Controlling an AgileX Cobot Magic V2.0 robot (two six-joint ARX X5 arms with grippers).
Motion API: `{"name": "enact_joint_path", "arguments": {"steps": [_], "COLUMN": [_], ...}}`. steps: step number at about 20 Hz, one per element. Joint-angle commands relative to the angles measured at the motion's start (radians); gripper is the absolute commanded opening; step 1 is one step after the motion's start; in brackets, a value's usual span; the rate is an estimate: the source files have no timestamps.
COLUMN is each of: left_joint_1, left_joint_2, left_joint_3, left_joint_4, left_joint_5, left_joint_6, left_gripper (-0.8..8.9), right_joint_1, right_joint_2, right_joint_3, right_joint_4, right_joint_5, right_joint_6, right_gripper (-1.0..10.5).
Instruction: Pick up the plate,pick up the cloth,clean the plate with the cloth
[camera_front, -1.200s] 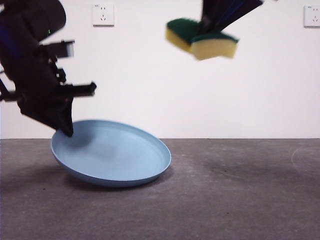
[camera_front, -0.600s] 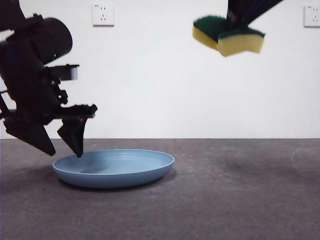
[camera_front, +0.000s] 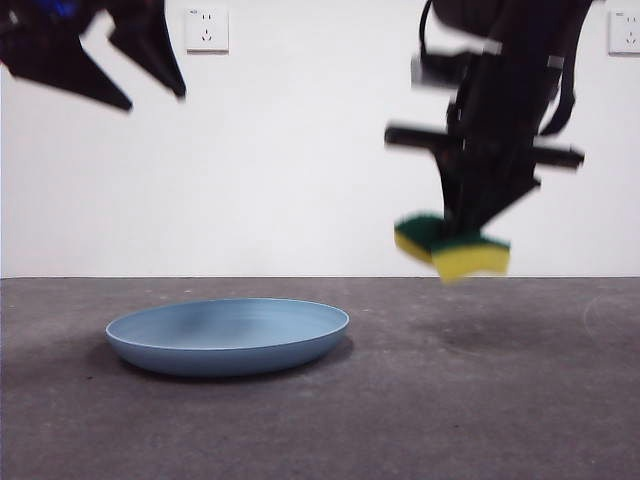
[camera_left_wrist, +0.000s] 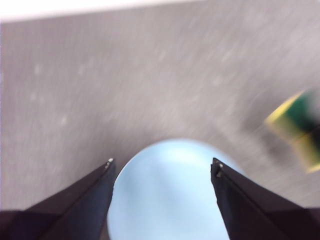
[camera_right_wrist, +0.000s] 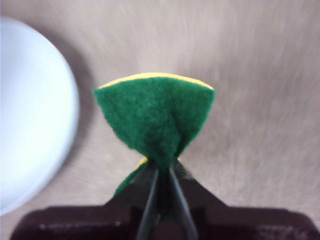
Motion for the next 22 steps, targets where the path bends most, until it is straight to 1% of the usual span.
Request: {"name": "enact_joint_path", "arguments": {"steps": [1, 4, 5, 7, 9, 11, 17, 21, 22], "left_joint_1": [-0.004, -0.004, -0.004, -0.004, -0.004, -0.004, -0.004, -0.004, -0.004], "left_joint_2": [-0.058, -0.1, -0.102, -0.103, -0.103, -0.103, -0.102, -0.102, -0.102], "left_joint_3": [-0.004, -0.004, -0.004, -0.004, -0.004, -0.004, -0.004, -0.004, -0.004], "left_joint_4": [-0.018, -0.045, -0.057, -0.089, -0.115, -0.123, -0.123, -0.127, -0.127], "left_joint_5": [0.005, 0.004, 0.004, 0.004, 0.004, 0.003, 0.002, 0.002, 0.002], "left_joint_6": [-0.012, -0.014, -0.014, -0.014, -0.014, -0.014, -0.014, -0.011, -0.011], "left_gripper": [3.14, 3.14, 3.14, 3.15, 3.14, 3.14, 3.14, 3.1, 3.08], "right_joint_1": [0.0, 0.0, 0.0, -0.001, -0.002, -0.003, -0.006, -0.004, -0.004], "right_joint_2": [0.065, 0.12, 0.131, 0.145, 0.146, 0.146, 0.133, 0.051, 0.018], "right_joint_3": [-0.01, -0.01, -0.01, -0.01, -0.01, -0.01, -0.009, -0.009, -0.009], "right_joint_4": [-0.002, -0.003, -0.002, -0.004, -0.004, -0.005, -0.009, -0.037, -0.057], "right_joint_5": [-0.003, -0.002, -0.002, -0.002, -0.002, -0.002, 0.001, -0.001, -0.001], "right_joint_6": [0.018, 0.038, 0.042, 0.042, 0.042, 0.042, 0.042, 0.042, 0.042], "right_gripper": [0.1, 0.1, 0.3, 2.1, 3.6, 4.1, 4.1, 4.0, 3.3]}}
